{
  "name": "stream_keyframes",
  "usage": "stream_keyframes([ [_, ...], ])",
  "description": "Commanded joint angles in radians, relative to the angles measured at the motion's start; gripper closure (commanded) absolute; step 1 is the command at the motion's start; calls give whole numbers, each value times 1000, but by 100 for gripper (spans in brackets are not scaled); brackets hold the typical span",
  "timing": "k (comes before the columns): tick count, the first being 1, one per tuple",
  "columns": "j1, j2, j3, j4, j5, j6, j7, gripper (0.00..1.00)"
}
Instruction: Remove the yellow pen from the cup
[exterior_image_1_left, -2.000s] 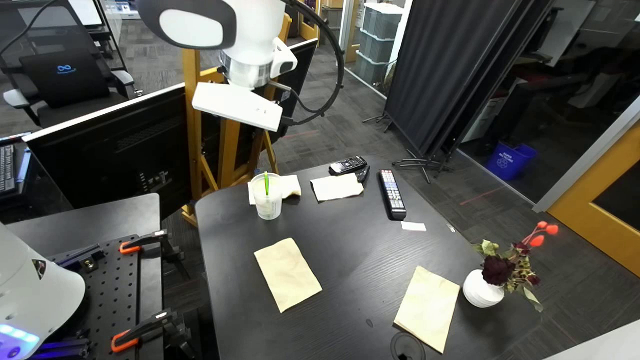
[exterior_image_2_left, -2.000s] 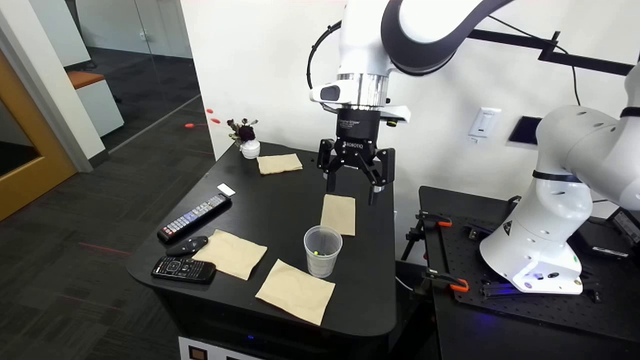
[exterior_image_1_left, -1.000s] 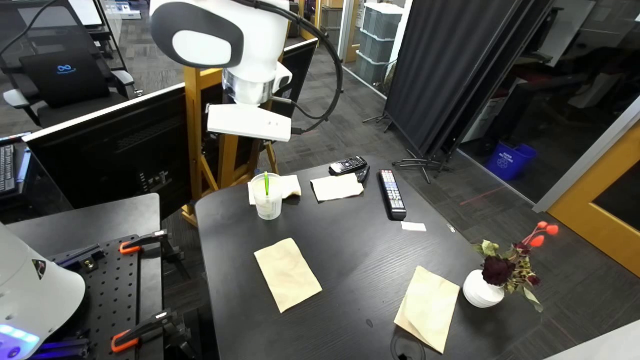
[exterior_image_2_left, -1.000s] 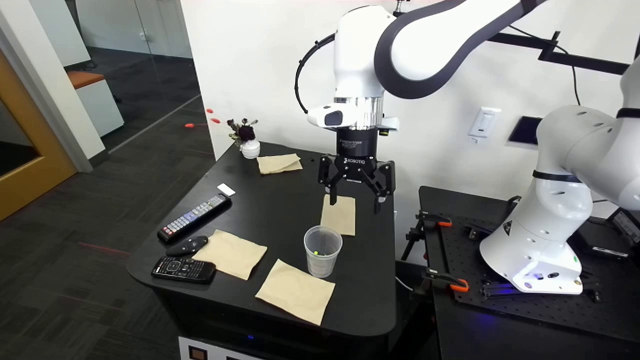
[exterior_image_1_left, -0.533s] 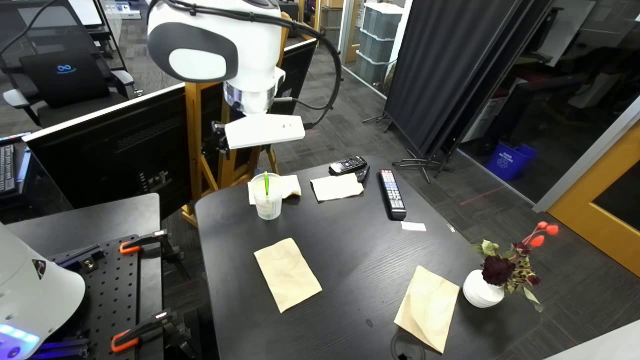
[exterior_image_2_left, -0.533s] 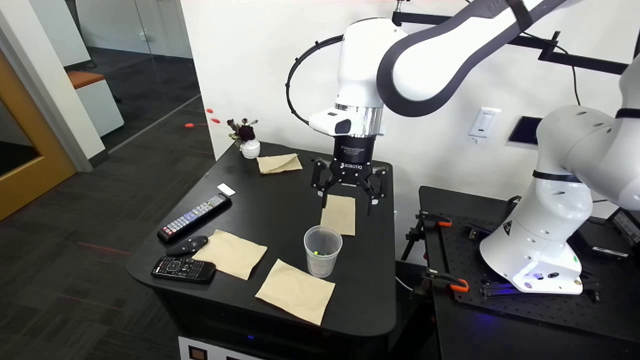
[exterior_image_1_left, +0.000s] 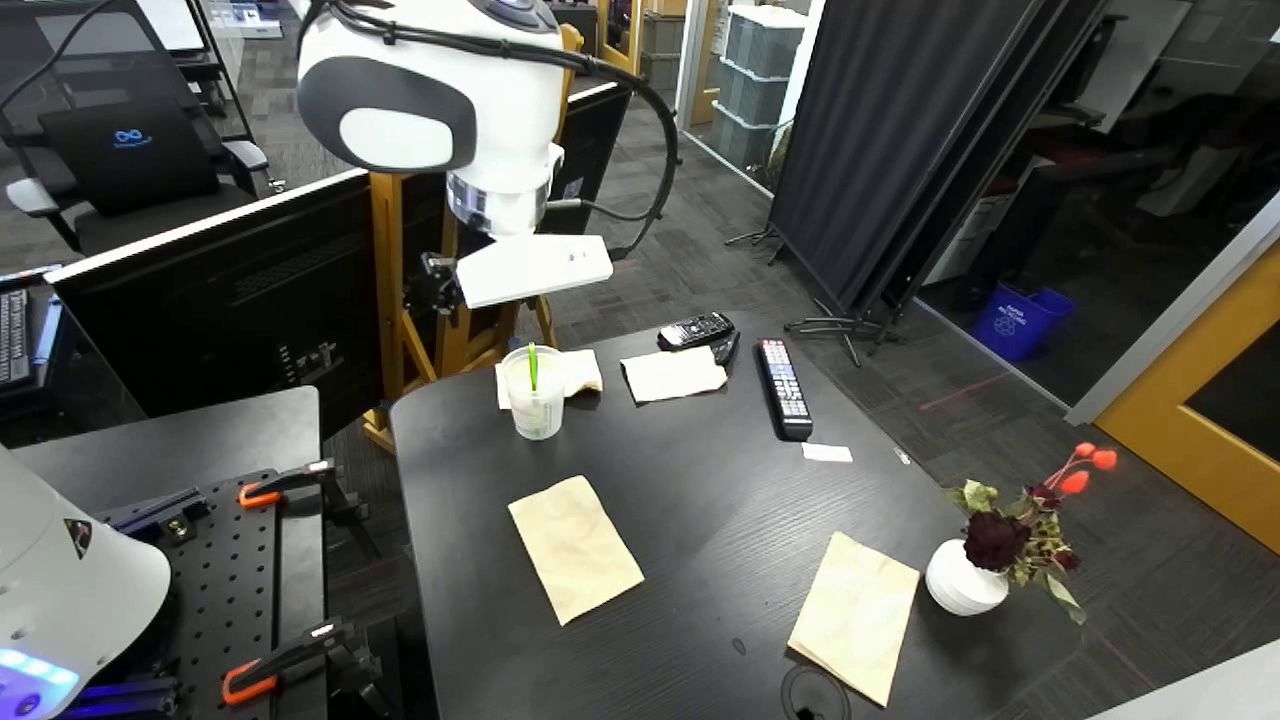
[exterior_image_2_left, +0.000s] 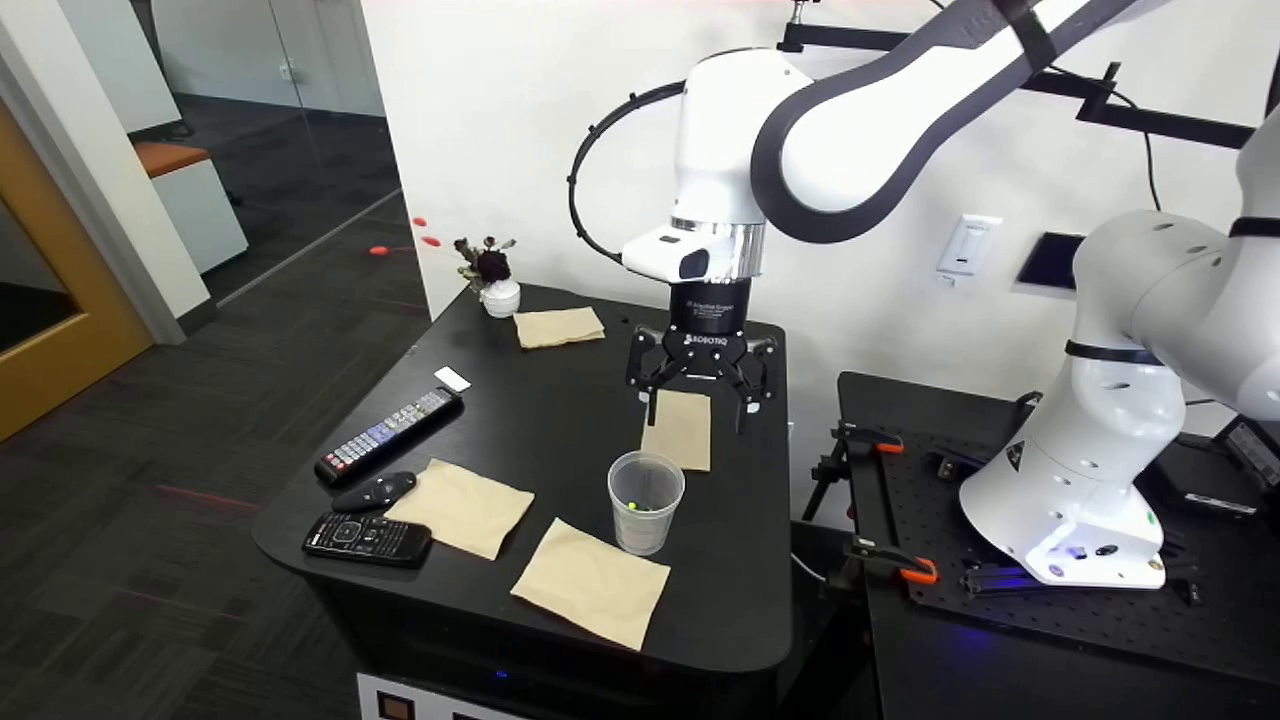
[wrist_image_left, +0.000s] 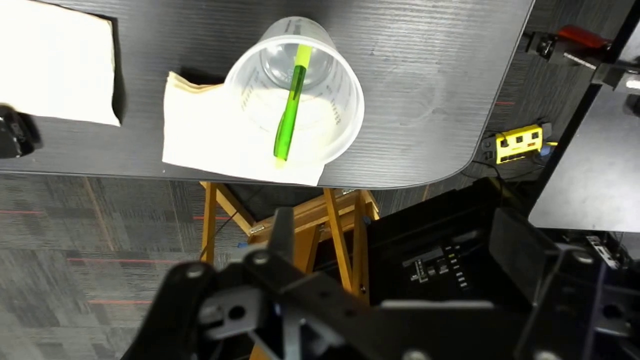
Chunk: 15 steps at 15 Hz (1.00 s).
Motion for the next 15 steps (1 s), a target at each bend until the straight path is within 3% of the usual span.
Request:
stream_keyframes([
  [1, -13, 13, 21, -13, 8, 53, -17, 0],
  [9, -14, 79, 51, -49, 17, 234, -22, 0],
  [14, -23, 134, 71, -46, 26, 297, -20, 27],
  [15, -26, 145, 74, -43, 32, 307, -21, 26],
])
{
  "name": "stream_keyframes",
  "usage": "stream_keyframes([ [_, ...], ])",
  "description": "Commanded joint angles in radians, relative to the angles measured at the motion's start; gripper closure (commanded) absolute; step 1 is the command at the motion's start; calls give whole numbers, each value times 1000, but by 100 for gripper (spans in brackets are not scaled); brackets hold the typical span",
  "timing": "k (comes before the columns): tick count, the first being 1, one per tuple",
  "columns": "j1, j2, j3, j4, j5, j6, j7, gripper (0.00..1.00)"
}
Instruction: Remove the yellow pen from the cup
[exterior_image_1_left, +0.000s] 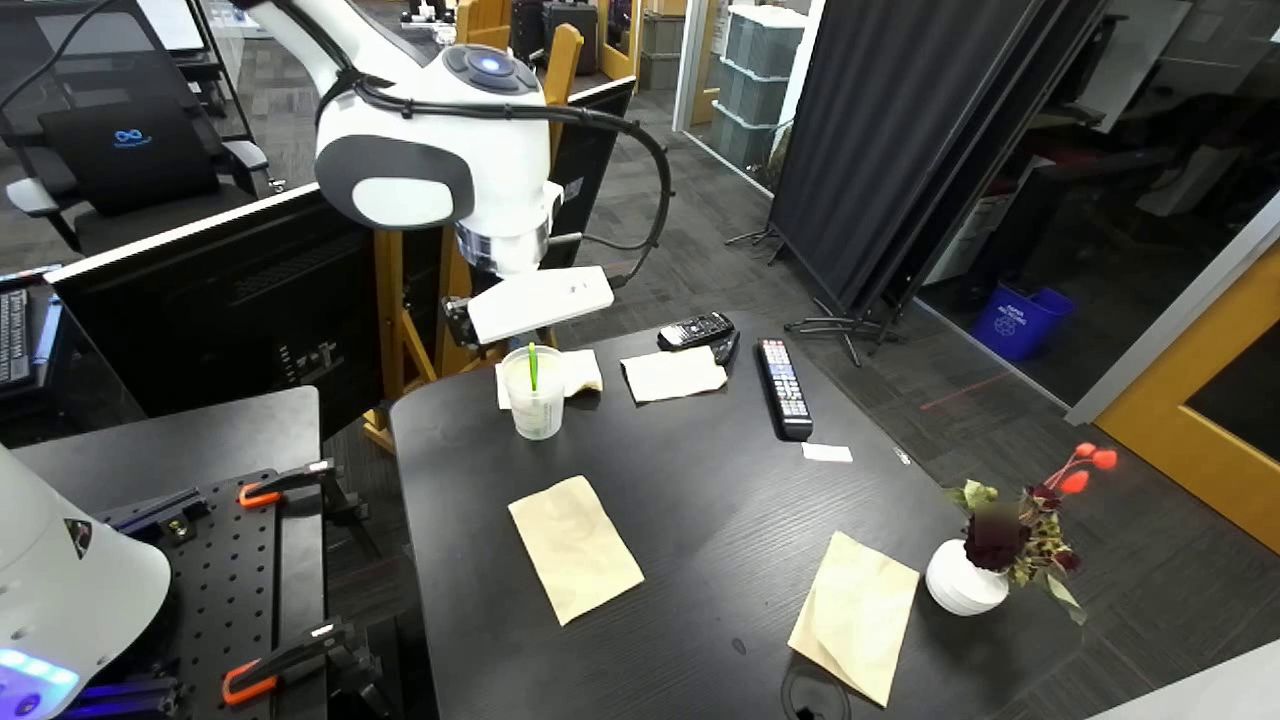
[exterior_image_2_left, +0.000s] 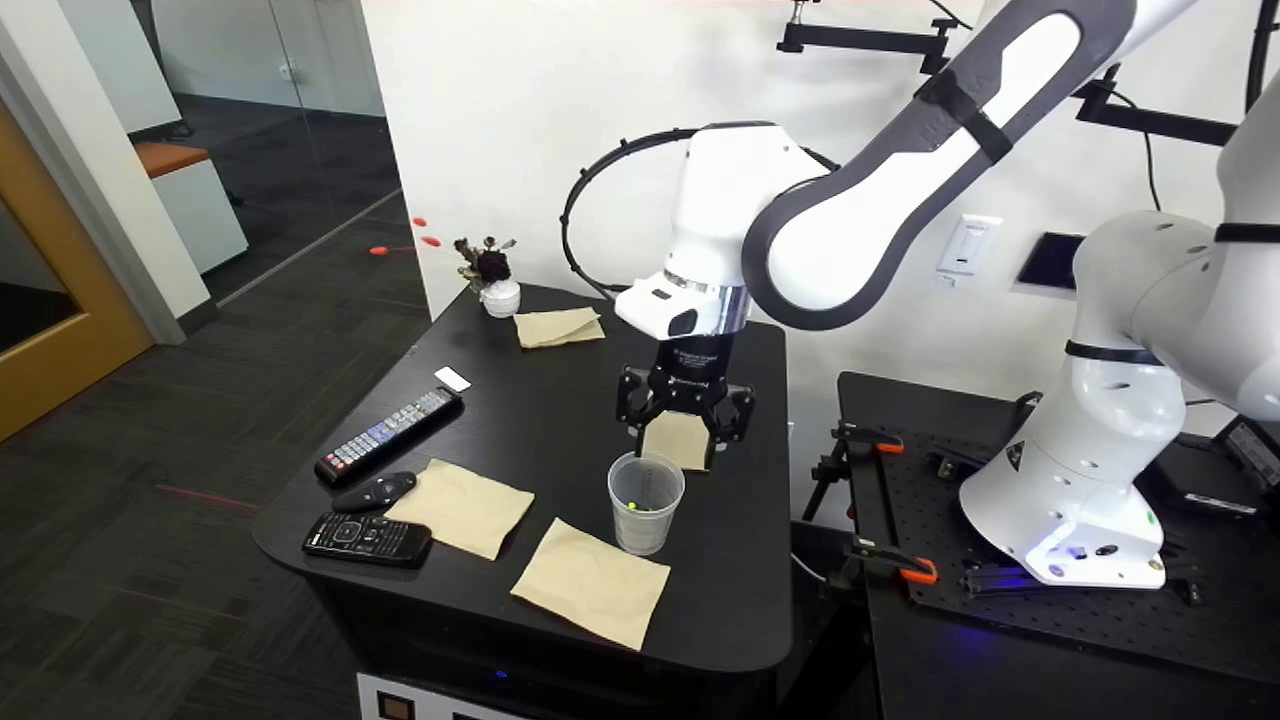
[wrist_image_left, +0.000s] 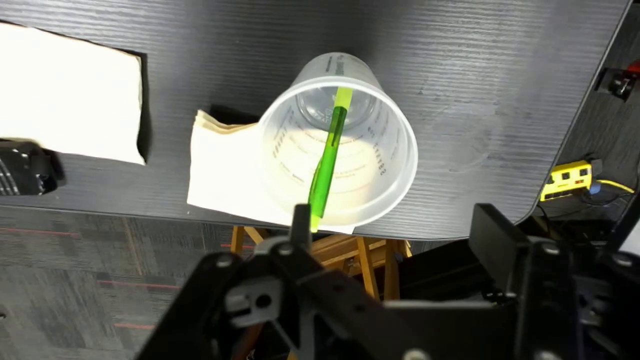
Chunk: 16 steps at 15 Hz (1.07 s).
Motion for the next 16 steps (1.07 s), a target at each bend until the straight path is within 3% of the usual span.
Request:
stream_keyframes([
  [1, -29, 37, 32, 1, 27, 63, -16, 26],
  [2, -34, 50, 37, 5, 33, 72, -18, 35],
  [4, -45, 72, 49, 10, 43, 91, -19, 37],
  [5, -51, 82, 55, 13, 46, 100, -19, 43],
  [8, -71, 115, 76, 23, 49, 131, -16, 42],
  [16, -131, 182, 143, 69, 99, 178, -18, 52],
])
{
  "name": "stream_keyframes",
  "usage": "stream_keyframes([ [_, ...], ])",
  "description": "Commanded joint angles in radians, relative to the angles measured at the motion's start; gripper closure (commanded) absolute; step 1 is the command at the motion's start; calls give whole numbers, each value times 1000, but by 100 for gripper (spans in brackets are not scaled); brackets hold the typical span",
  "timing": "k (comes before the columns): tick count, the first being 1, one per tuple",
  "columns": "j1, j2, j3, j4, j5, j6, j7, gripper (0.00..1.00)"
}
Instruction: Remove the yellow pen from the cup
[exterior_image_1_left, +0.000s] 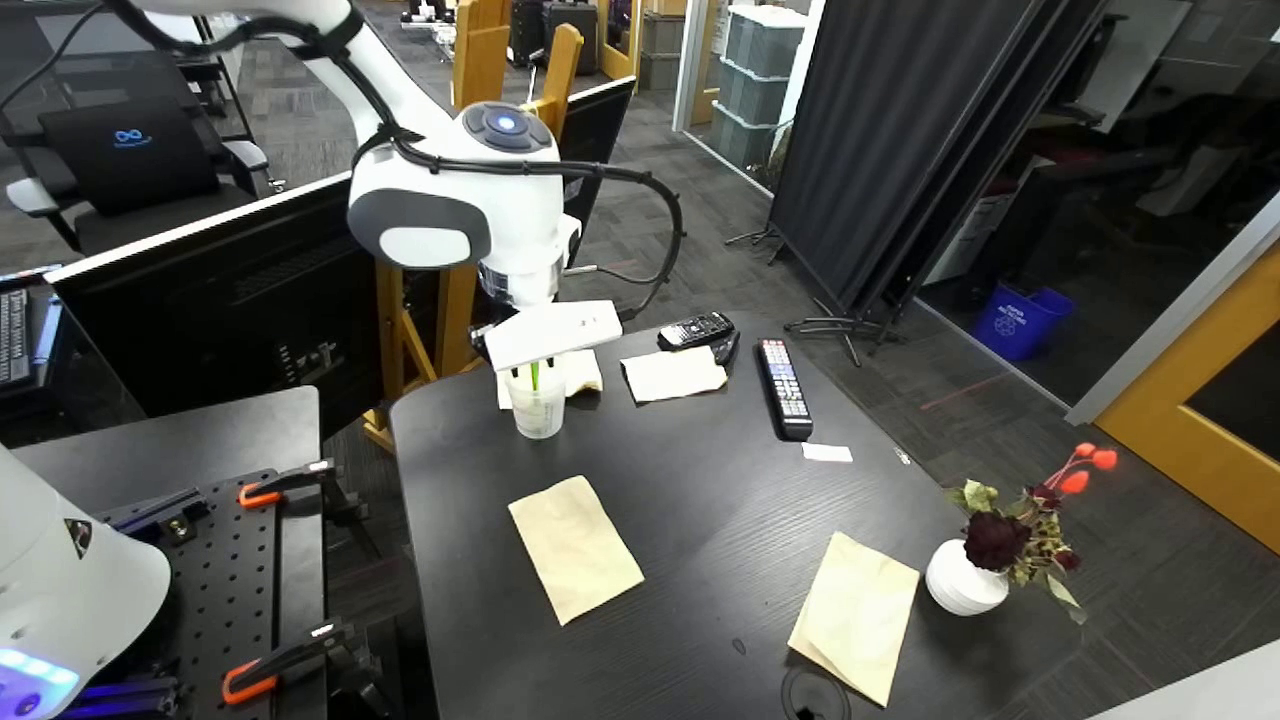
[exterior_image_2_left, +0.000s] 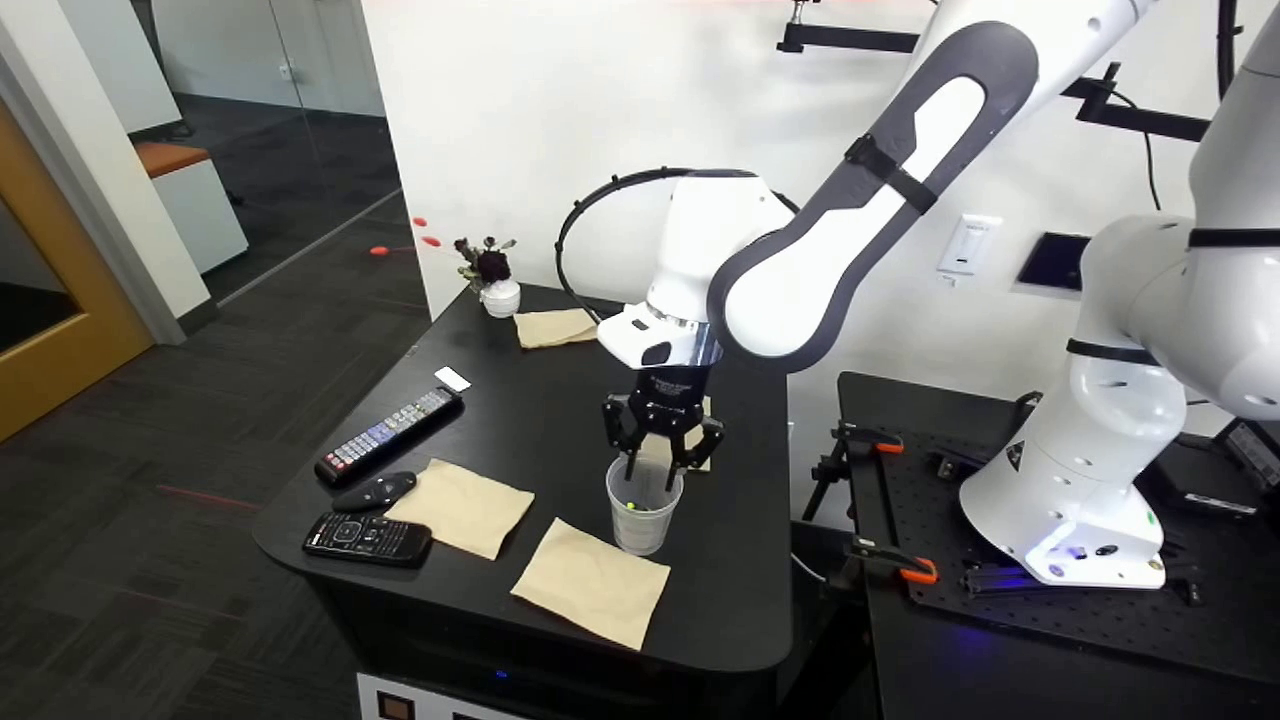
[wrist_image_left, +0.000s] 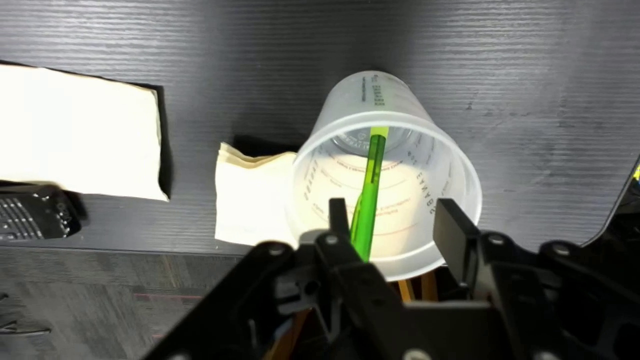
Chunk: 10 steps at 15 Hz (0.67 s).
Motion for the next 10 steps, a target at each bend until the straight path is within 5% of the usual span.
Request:
stream_keyframes([
  [1, -42, 48, 46, 36, 37, 34, -21, 53],
  [10, -109, 121, 114, 82, 53, 43, -27, 59],
])
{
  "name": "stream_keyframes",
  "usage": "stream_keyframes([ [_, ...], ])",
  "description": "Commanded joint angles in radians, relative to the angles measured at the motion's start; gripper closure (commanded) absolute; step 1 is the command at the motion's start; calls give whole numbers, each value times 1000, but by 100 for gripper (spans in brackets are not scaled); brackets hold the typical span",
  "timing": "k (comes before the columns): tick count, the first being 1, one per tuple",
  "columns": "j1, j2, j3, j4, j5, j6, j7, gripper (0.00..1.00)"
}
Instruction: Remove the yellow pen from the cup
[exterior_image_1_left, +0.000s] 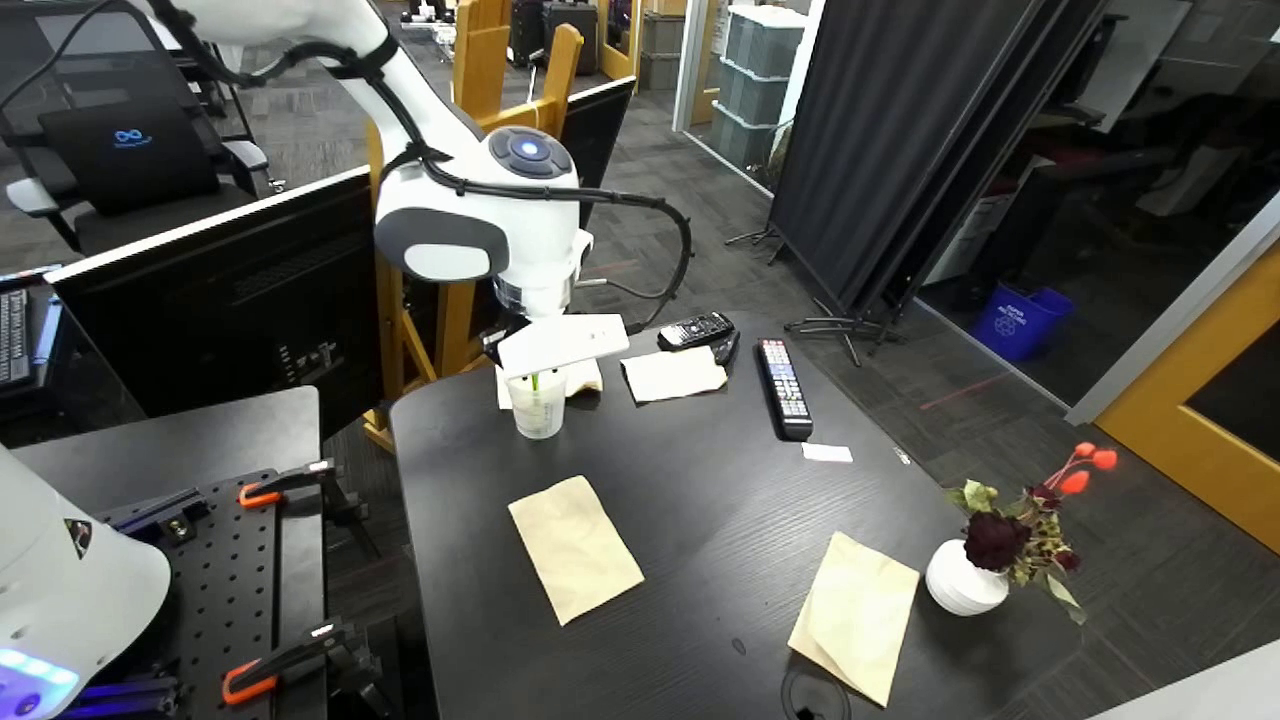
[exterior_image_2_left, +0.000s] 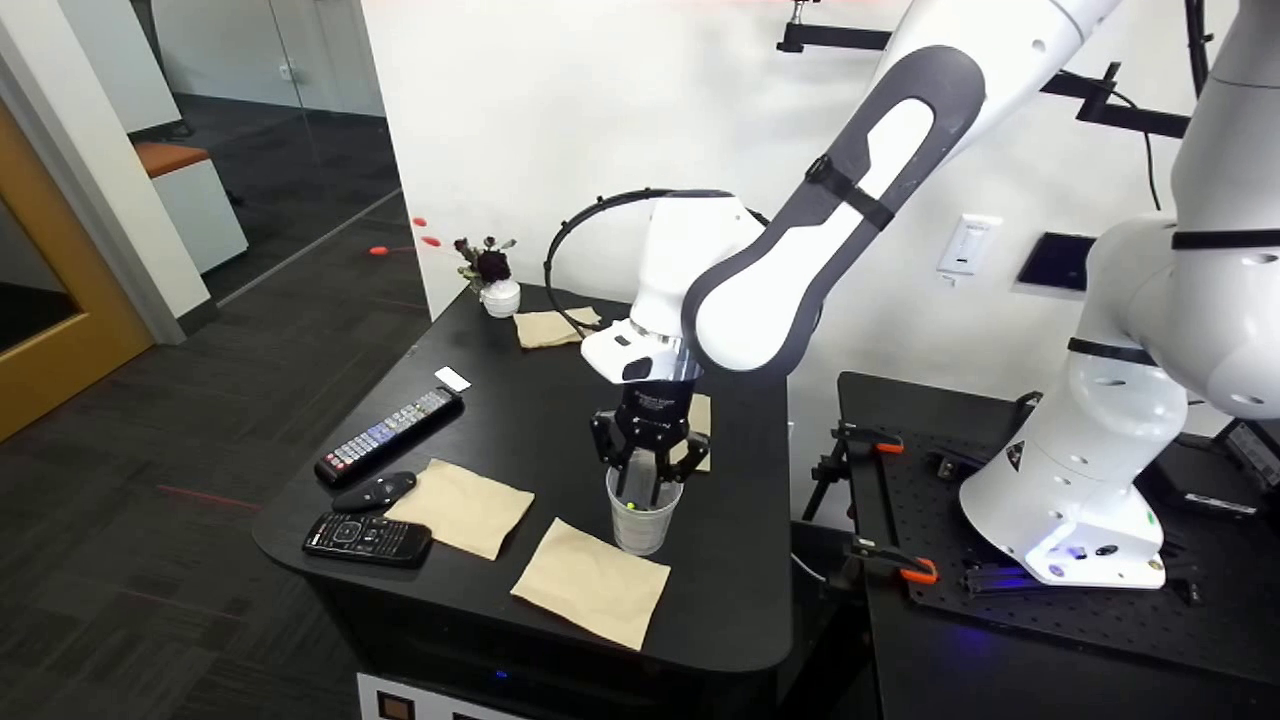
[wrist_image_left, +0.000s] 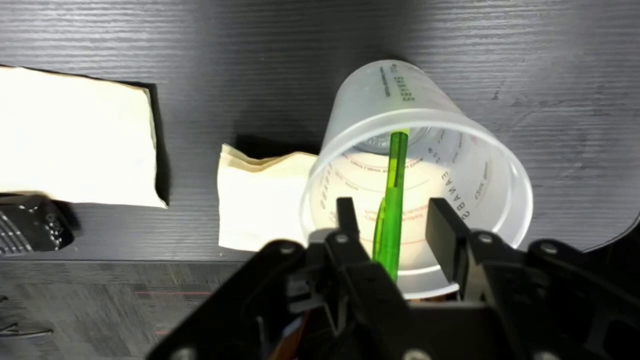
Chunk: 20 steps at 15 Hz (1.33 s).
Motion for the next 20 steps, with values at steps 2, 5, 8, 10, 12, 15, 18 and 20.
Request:
stream_keyframes([
  [2, -54, 51, 61, 33, 48, 34, -33, 59],
  [5, -78, 72, 89, 42, 61, 34, -36, 84],
  [8, -88, 62, 97, 31, 45, 41, -19, 100],
  [10, -89, 34, 91, 15, 30, 43, -6, 97],
  [12, -96, 3, 92, -1, 34, 43, -6, 97],
  [15, -118, -59, 104, -13, 77, 16, -30, 97],
  [18, -120, -138, 102, -20, 158, -10, -63, 97],
  [20, -102, -212, 85, -21, 257, -45, -124, 97],
])
